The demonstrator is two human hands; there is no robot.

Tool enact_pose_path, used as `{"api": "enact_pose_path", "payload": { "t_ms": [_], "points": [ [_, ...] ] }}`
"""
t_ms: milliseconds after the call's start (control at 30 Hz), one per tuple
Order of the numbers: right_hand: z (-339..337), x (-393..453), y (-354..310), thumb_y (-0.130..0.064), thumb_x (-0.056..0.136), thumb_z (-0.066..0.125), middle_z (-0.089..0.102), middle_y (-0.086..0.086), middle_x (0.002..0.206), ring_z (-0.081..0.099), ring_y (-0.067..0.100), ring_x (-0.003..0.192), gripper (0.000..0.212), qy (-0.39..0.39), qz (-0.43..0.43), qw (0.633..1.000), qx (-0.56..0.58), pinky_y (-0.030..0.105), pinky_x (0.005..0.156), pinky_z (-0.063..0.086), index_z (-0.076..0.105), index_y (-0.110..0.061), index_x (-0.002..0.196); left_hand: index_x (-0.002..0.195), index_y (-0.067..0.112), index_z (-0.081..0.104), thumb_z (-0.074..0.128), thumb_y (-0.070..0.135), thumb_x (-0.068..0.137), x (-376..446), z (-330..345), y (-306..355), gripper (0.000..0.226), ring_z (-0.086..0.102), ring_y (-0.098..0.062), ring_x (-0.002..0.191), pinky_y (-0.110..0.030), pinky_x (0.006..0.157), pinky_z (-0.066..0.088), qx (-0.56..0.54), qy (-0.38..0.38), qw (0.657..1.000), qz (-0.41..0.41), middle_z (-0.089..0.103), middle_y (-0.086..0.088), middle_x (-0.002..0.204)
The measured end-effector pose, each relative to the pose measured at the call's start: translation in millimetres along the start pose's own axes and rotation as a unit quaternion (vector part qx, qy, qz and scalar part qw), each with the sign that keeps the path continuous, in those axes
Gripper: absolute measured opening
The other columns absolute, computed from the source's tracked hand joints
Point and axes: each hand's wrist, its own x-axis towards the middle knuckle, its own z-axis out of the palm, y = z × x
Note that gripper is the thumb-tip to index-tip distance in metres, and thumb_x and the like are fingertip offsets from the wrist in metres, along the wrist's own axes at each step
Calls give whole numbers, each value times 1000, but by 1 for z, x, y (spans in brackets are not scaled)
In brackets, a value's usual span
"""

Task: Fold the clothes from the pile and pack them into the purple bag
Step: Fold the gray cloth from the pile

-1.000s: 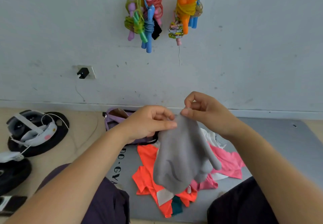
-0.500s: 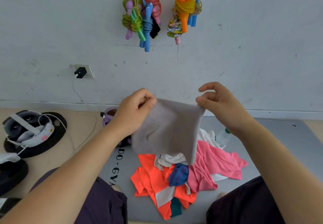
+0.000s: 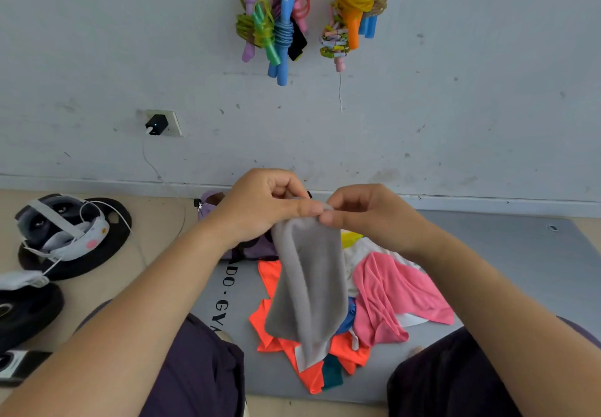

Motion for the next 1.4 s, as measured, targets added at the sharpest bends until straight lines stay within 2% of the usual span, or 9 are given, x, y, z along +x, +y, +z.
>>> {"api": "enact_pose_path", "payload": {
  "t_ms": [167,400,567,700,867,967,1067,1200,1400],
  "points": [
    [-6,-2,-2,-34,73,75,61,3,72,53,14,73,27,-10,-1,999,52,28,72,41,64,-10,74,80,24,76,85,36,70,-2,-20,-5,18,61,-23,69,-36,65,50,27,-70,996,-52,72,-7,79],
    [1,-2,-4,-17,90,64,66,3,77,58,8,73,19,-48,-6,997,66,16,67,46,68,2,91,82,6,55,68,18,85,-7,2,5,18,52,-13,65,-29,52,56,-141,-62,988,-29,49,-7,76],
    [-12,0,-4,-25,91,65,65,9,76,57,10,76,27,-25,18,999,-36,20,74,45,70,0,83,84,12,50,51,10,101,-1,0,9,17,51,-7,56,-26,50,56,-161,107,981,-2,41,-3,77],
    [-23,-1,0,-22,89,68,62,6,74,53,8,73,19,-64,53,991,-108,16,71,42,70,-4,83,81,16,48,53,14,100,3,-14,1,19,54,-23,55,-30,47,52,-49,200,978,36,48,-4,74],
    [-13,-1,1,-15,93,62,65,4,78,59,9,76,14,-45,14,998,-32,20,74,47,67,-4,87,94,27,61,76,50,76,-2,-9,-7,33,54,-3,55,-19,55,46,72,-34,997,-16,65,12,62],
    [-3,-1,-1,-20,92,64,68,24,86,63,20,81,14,-32,2,999,19,33,78,51,69,-7,90,92,15,67,73,61,70,-5,9,-9,52,47,-7,57,-28,59,40,77,-137,988,-6,54,8,62],
    [-4,-1,-3,-32,86,69,63,33,85,57,24,79,22,-8,1,999,39,41,76,45,70,-10,87,80,-6,57,66,57,79,-4,10,-4,64,34,-10,56,-29,54,29,45,-51,997,34,37,3,59],
    [-14,-2,-1,-25,87,67,66,3,78,60,12,76,17,-64,18,997,33,22,74,49,69,-9,82,59,14,47,62,42,88,-2,-5,2,43,30,-5,49,-18,47,26,-63,93,992,51,33,13,49],
    [-17,-5,2,-15,95,59,68,3,82,61,13,81,14,-52,15,998,13,25,80,49,67,-7,86,61,20,51,67,37,90,4,-14,-9,37,37,-4,47,-16,48,31,-3,217,976,15,42,14,48]
  ]
}}
